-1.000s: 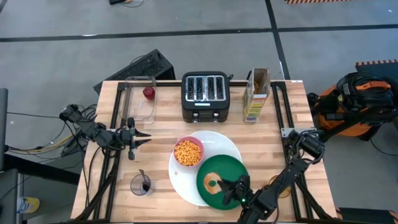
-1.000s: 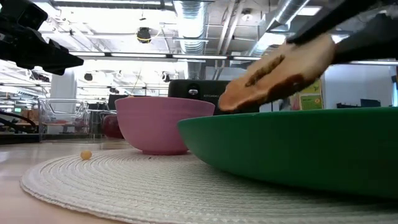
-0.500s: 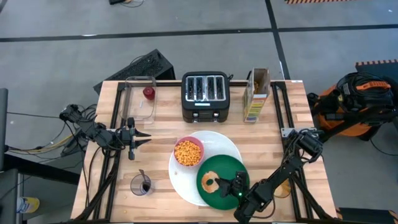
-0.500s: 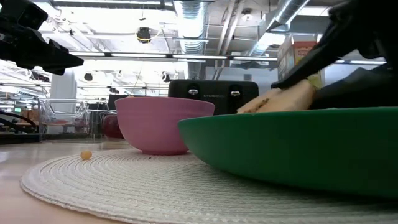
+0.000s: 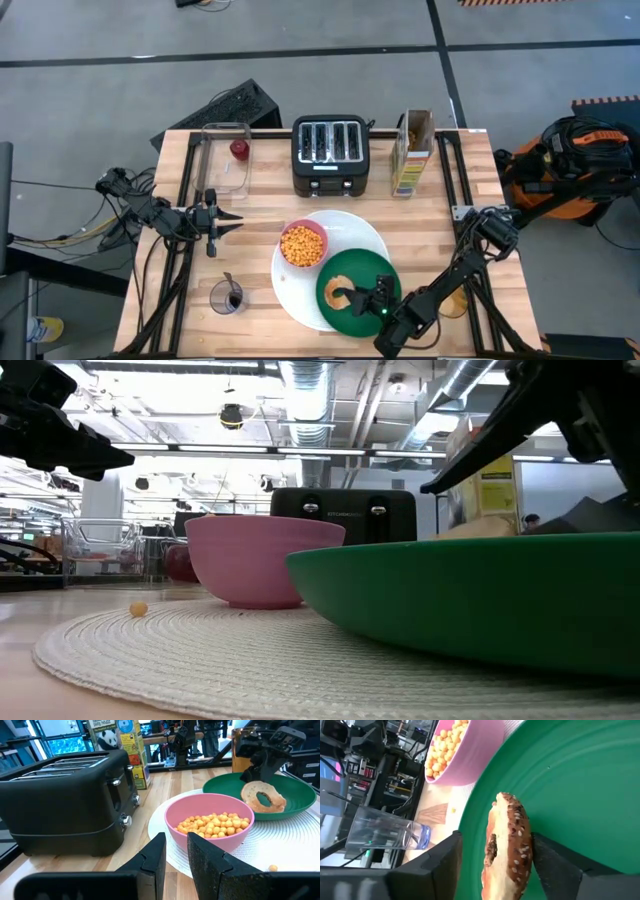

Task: Arrange a breakfast setting
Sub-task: Put the toasted bread on the green plate, then put the spoon on the left of the pink bowl

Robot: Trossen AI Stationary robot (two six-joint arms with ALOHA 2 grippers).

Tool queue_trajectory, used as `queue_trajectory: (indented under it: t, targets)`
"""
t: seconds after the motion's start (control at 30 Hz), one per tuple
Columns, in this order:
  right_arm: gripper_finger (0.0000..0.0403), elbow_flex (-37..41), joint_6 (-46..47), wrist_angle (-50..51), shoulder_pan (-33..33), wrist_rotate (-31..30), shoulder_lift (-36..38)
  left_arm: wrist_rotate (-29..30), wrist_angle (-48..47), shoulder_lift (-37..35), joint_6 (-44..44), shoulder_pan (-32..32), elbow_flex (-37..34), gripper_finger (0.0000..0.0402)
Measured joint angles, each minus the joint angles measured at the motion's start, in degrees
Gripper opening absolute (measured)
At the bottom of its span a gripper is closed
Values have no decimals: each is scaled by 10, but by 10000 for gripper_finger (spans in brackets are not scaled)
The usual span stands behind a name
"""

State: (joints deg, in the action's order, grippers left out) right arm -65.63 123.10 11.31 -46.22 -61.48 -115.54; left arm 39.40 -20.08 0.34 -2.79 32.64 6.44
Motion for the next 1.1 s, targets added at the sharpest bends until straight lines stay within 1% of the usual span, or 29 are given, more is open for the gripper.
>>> queue_trajectory:
  t: [0.13, 0.27, 0.43, 0.63, 0.73, 0.9, 1.1]
  targets:
    - [261, 0, 15, 3, -6, 4, 6, 0, 0, 0, 0, 0, 0, 68]
    - [261, 0, 19, 16, -15, 15, 29, 0, 0, 0, 0, 0, 0, 68]
    - [261, 0, 19, 93, -14, 63, 72, 0, 0, 0, 0, 0, 0, 68]
    - [260, -1, 7, 181, -8, 72, 118, 0, 0, 0, 0, 0, 0, 68]
    - [260, -1, -23, 214, -5, 71, 146, 0, 0, 0, 0, 0, 0, 68]
    - [260, 0, -114, 261, 6, 71, 209, 0, 0, 0, 0, 0, 0, 68]
    - [260, 0, -350, 255, 31, 72, 300, 0, 0, 0, 0, 0, 0, 68]
